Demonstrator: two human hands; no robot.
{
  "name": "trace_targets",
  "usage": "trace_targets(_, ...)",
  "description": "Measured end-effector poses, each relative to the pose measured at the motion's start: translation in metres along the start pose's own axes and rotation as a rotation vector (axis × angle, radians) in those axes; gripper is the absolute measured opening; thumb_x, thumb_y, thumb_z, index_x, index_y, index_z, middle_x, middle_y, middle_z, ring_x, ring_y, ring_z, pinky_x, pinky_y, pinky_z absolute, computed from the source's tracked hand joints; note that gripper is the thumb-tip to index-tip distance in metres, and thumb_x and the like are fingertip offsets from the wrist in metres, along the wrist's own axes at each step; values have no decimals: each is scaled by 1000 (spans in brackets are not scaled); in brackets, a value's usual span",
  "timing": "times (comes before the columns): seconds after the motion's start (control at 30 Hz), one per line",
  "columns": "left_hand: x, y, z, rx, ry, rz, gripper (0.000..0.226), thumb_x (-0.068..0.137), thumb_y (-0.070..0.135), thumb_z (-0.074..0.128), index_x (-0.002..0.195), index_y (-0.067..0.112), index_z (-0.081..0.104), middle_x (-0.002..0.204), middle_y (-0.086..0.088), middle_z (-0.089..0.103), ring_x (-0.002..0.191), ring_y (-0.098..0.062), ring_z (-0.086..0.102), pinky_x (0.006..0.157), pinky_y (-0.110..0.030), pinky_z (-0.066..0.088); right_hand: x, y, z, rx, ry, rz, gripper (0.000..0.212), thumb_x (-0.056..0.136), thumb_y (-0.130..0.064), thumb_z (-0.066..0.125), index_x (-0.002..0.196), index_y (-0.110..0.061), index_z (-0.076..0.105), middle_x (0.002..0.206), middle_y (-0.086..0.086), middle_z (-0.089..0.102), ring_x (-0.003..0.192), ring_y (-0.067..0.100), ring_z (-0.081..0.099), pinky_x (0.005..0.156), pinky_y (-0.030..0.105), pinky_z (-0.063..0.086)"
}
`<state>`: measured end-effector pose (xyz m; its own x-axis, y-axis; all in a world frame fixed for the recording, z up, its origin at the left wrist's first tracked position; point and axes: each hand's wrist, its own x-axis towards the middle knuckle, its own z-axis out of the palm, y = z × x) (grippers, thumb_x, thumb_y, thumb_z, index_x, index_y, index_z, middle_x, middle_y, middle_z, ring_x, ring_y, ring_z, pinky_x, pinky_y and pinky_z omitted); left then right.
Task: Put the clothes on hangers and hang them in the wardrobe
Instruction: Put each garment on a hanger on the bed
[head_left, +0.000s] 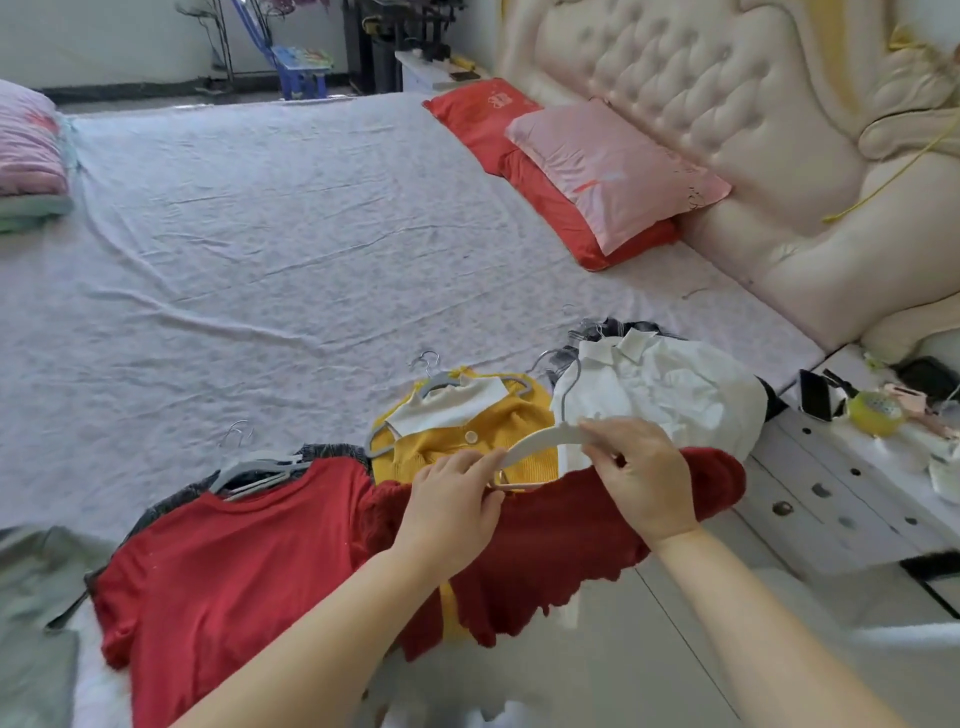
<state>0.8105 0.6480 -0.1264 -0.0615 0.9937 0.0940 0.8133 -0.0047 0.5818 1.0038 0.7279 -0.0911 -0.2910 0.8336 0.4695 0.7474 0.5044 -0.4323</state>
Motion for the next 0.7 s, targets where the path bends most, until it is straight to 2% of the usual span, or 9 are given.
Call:
trace_targets(0.1,32,-17,4,2,25,-53,47,90,29,52,136,30,42,126,7,52,120,-17,44,96,-32,30,37,14,29,53,-59,-20,29,70,-5,78,96,-16,74,86,2,70,79,26,64,69,33,52)
trace_targets(0.27,89,-46,12,11,52,-182,47,88,24,55,134,26,47,120,4,57,115,-20,49,98,-36,36,104,41,90,114,-154,-70,31,68,-3,79,95,-18,74,87,-2,70,80,24,64,71,21,43)
trace_targets(0.43,146,-75,29,28,52,-351,43,87,23,56,130,22,52,118,3,60,113,-21,52,95,-38,40,161,70,156,223,-307,-87,34,69,0,77,95,-21,74,88,-5,70,83,23,64,71,18,43)
trace_targets(0.6,192,-112,53,9,55,-481,38,80,14,65,118,13,62,105,-6,67,101,-28,60,84,-40,47,195,92,227,235,-450,-108,34,68,-1,76,95,-21,74,91,-3,70,85,29,64,69,36,54)
trace_targets(0.7,208,-139,68,15,72,-517,35,76,10,67,111,9,66,99,-9,69,93,-32,63,78,-39,50,206,100,268,252,-500,-109,31,70,0,74,94,-18,74,91,0,71,85,27,65,66,36,53)
